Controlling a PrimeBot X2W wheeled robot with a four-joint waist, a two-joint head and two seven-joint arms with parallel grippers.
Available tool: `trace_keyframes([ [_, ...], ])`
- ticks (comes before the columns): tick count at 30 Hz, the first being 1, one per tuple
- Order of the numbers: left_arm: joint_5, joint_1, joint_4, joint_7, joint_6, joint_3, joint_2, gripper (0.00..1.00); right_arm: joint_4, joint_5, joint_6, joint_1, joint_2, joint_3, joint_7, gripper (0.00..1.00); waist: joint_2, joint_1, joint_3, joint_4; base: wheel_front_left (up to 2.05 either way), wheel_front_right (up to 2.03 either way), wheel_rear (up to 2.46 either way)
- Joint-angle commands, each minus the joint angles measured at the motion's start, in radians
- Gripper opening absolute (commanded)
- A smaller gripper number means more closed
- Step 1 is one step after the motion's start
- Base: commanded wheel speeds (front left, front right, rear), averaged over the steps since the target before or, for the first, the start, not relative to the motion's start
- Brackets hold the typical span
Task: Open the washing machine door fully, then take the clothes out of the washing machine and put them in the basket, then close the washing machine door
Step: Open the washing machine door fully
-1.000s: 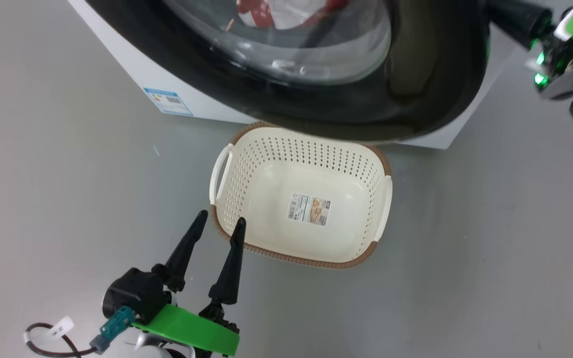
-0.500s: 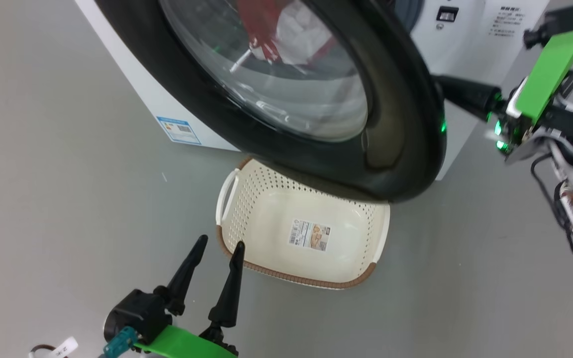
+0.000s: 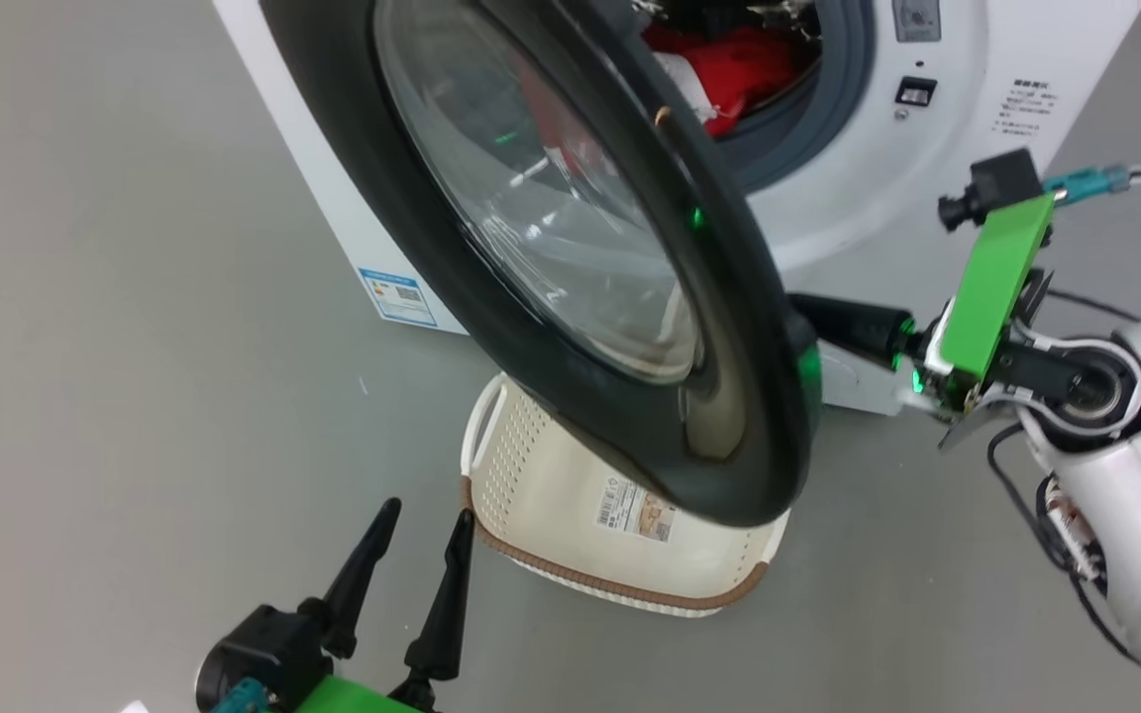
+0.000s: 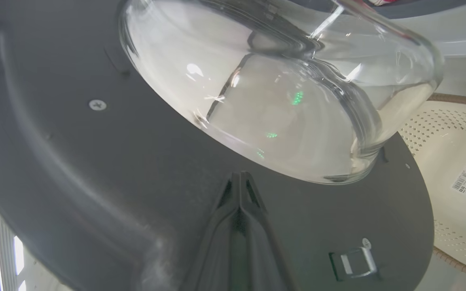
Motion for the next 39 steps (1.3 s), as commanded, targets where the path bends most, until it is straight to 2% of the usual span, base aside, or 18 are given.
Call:
trace_keyframes([
  [1, 0.008, 0.009, -0.024, -0.012, 0.006, 0.037, 0.01, 1.0, -0.045, -0.013, 0.008, 0.029, 0.024, 0.016, 0.006, 0.0, 0.0, 0.0, -0.018, 0.017, 0.0, 0.0, 0.0],
  [22, 0.013, 0.059, -0.032, -0.012, 0.064, 0.068, 0.01, 1.0, -0.176, -0.053, 0.008, 0.195, 0.099, 0.042, -0.003, 0.0, 0.0, 0.0, -0.087, 0.139, 0.0, 0.0, 0.0],
  [31, 0.016, 0.066, -0.035, -0.012, 0.082, 0.081, 0.01, 1.0, -0.205, -0.067, 0.008, 0.224, 0.137, 0.061, -0.001, 0.0, 0.0, 0.0, -0.097, 0.192, 0.0, 0.0, 0.0],
  [39, 0.01, 0.084, -0.06, -0.012, 0.111, 0.116, 0.01, 1.0, -0.198, -0.084, 0.008, 0.213, 0.185, 0.104, 0.011, 0.0, 0.0, 0.0, -0.095, 0.203, 0.0, 0.0, 0.0],
])
